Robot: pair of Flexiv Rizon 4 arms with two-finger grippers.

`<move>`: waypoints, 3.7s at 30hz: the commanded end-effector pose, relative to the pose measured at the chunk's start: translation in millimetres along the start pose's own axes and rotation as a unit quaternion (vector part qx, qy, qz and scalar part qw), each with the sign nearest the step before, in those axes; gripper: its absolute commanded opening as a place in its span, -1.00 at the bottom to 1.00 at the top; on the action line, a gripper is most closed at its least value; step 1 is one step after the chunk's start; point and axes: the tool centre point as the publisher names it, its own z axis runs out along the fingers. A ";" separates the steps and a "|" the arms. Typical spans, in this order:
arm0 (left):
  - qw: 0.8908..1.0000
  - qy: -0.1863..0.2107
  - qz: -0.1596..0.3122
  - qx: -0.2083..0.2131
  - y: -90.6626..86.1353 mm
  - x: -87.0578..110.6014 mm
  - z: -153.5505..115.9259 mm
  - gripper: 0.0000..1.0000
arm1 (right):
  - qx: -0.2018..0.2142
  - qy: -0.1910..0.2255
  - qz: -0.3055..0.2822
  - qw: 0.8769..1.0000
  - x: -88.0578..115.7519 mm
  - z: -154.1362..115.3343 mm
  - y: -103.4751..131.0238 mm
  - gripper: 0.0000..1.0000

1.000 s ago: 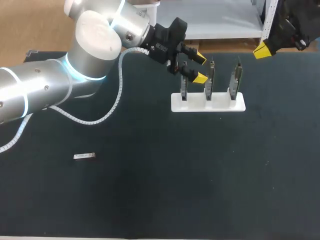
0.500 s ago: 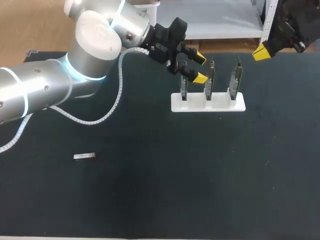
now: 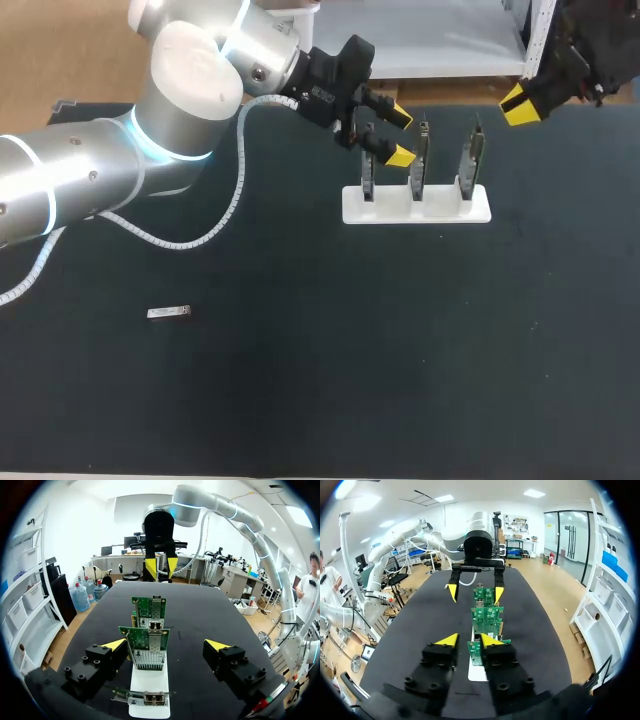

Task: Pick up the optical module with the left hand, and insert it into the network port with the right hand.

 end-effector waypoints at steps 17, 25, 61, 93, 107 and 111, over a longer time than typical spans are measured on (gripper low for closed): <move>1.000 0.002 -0.001 0.002 2.5 -0.8 0.2 1.00 | 0.004 0.000 0.000 1.000 0.1 0.3 3.1 1.00; 1.000 0.000 0.002 0.006 2.8 -1.2 0.0 1.00 | 0.004 0.000 0.000 1.000 0.1 0.3 3.1 1.00; 0.965 0.174 0.102 -0.166 -47.4 -24.4 -186.3 1.00 | 0.004 0.000 0.000 1.000 0.1 0.3 3.1 1.00; 0.901 0.398 -0.043 -0.169 -172.8 121.6 -263.0 1.00 | 0.004 0.000 0.000 1.000 0.1 0.3 3.1 1.00; 0.885 0.442 -0.064 -0.131 -202.2 178.3 -246.1 1.00 | 0.004 0.000 0.000 1.000 0.1 0.3 3.1 1.00; 0.879 0.456 -0.064 -0.128 -205.5 188.6 -241.7 1.00 | 0.004 0.000 0.000 1.000 0.1 0.3 3.1 1.00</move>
